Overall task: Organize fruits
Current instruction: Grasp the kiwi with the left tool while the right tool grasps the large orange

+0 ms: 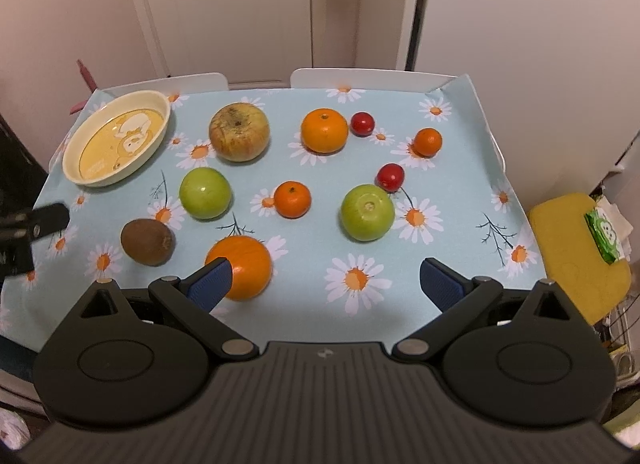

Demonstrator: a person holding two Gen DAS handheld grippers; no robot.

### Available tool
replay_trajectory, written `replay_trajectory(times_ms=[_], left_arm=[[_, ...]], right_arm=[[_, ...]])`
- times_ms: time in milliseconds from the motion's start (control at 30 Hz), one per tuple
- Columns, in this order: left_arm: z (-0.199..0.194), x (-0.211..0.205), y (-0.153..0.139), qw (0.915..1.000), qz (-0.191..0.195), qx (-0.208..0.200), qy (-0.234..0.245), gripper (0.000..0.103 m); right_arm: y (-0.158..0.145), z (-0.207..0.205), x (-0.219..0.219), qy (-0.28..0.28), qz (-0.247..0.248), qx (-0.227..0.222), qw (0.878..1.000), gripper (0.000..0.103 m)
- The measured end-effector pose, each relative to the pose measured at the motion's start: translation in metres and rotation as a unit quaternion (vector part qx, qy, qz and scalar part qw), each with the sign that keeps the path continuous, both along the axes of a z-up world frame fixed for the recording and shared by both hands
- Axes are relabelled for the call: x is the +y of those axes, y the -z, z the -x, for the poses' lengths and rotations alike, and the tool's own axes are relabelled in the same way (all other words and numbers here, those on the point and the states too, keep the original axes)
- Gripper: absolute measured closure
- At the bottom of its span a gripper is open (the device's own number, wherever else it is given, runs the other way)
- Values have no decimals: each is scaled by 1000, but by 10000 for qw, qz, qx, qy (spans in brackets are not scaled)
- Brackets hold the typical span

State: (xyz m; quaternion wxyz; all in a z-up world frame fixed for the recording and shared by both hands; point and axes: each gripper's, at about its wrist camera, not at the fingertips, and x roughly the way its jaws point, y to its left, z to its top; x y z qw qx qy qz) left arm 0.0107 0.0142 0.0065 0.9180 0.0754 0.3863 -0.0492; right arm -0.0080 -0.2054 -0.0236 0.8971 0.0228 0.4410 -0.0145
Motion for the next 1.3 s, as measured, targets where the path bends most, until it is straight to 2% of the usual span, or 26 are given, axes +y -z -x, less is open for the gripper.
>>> replay_trajectory(times_ms=[200,467,700,900,933,1000,1133,1167,1200,1300], left_arm=[[-10,7,21,9993,-87,-48,357,0],[-21,8,70,9967,1,41,808,0],[-24,4,103,9964,149,170,811,4],[-30,-5,116,9974,125,59,707,6],[-31,-6,118,9975,141,60,688,7],[-34,-8,121,9975,159,80,684,17],[-37,-12,128,9977,143,116,653,18],[-37,-13,129,9977,165,120,642,22],[-37,-13,129,9977,199,133,634,31],[-37,-13,129,9977,258,135,612,33]], right_arm=[[26,4,11,-188,-36,-100,9998,0],[66,0,26,-700,-120,-308,9970,0],[91,-4,40,-1138,-165,-381,9926,0],[101,-10,39,-1435,-234,-582,9877,4],[102,-12,39,-1476,-240,-603,9869,5],[104,-14,39,-1536,-215,-646,9858,6],[105,-17,38,-1637,-249,-710,9836,8],[104,-16,38,-1667,-262,-726,9830,8],[104,-16,38,-1693,-267,-742,9824,8],[103,-18,39,-1768,-279,-773,9808,11]])
